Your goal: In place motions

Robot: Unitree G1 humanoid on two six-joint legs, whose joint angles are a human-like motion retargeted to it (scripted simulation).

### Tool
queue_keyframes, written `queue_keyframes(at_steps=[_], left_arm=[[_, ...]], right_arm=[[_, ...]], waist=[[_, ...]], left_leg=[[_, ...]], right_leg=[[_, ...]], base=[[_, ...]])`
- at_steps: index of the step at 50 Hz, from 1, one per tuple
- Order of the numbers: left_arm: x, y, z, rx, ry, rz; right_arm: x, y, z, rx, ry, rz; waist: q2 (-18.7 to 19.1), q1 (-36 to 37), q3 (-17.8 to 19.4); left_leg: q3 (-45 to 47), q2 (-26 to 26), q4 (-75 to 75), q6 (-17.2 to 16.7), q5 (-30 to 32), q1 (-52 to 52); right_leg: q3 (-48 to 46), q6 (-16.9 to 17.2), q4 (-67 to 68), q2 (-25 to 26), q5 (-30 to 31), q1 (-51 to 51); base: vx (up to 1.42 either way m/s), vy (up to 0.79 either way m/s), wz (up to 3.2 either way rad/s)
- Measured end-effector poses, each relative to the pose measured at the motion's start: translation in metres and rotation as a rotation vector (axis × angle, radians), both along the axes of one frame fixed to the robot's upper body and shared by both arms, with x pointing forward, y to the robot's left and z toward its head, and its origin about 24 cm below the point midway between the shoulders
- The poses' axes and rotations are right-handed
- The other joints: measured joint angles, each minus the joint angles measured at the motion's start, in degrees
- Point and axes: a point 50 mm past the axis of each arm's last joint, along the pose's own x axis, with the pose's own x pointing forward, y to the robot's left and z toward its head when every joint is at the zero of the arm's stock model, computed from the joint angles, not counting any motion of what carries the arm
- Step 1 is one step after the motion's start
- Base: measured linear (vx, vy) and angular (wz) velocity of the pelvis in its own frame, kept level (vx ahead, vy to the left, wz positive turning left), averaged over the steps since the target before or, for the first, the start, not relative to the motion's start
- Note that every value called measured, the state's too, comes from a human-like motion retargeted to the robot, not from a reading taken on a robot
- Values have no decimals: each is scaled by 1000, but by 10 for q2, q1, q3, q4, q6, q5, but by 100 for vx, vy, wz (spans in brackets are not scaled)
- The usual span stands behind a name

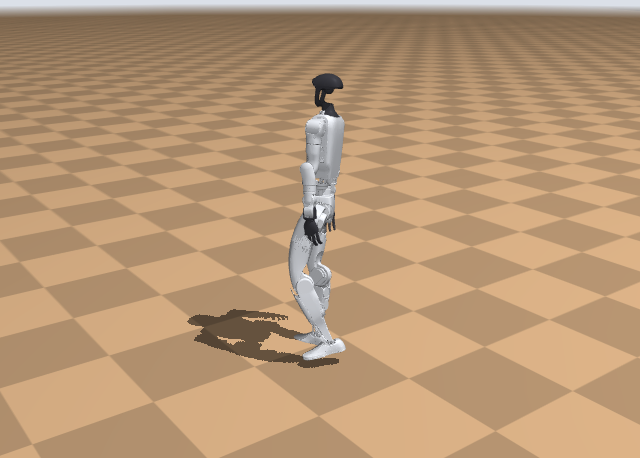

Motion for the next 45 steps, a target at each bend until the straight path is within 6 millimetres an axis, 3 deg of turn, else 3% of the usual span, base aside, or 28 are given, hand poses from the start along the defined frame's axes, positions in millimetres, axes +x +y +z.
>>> queue_keyframes(at_steps=[2, 5, 7, 16, 22, 33, 37, 45], left_arm=[[-2, 0, 0, -6, 16, -15], [-5, 0, 0, -6, 17, -11], [-5, -2, 0, -13, 15, 4], [11, 0, -1, -28, -34, 8], [22, -2, -1, -37, -78, 5], [25, 7, 0, -15, -86, 9], [31, 10, 0, -9, -109, -1], [53, 6, 1, -19, -182, -38]], right_arm=[[-10, 0, -1, -4, 17, -30], [-29, -4, 0, -27, 71, -40], [-41, -8, 1, -57, 123, -31], [-69, -13, 4, -107, 226, -59], [-53, -17, 4, -107, 180, -52], [-9, 0, -1, -12, 42, 57], [-5, 2, -1, -14, 31, 108], [-15, -6, 0, -62, 61, 100]], waist=[[16, 2, 2], [35, 22, 8], [37, 17, -5], [42, 11, -18], [55, 4, -20], [52, 2, -14], [48, 5, -7], [39, 51, 16]], left_leg=[[-34, -32, -102, -20, 14, 7], [-81, -73, -232, -1, 98, 34], [-26, -48, -228, -20, 76, 44], [-8, -80, -285, -10, 90, 70], [14, -80, -296, -4, 83, 76], [27, -68, -283, -10, 68, 68], [9, -66, -275, -11, 71, 53], [-68, -88, -270, -7, 110, -1]], right_leg=[[8, -2, -2, 20, -1, 3], [32, -5, -1, 48, -2, 15], [37, -4, 1, 45, -4, 9], [52, -2, 7, 39, -11, 7], [74, 4, 15, 38, -8, -5], [89, 9, 21, 40, -1, -17], [71, 10, 18, 38, -1, -17], [-10, 9, -7, 28, -2, -14]], base=[[8, -1, -55], [18, 1, -78], [15, 5, -42], [8, 4, -16], [4, 7, -32], [2, -4, -13], [-5, -9, 39], [-13, -9, 93]])
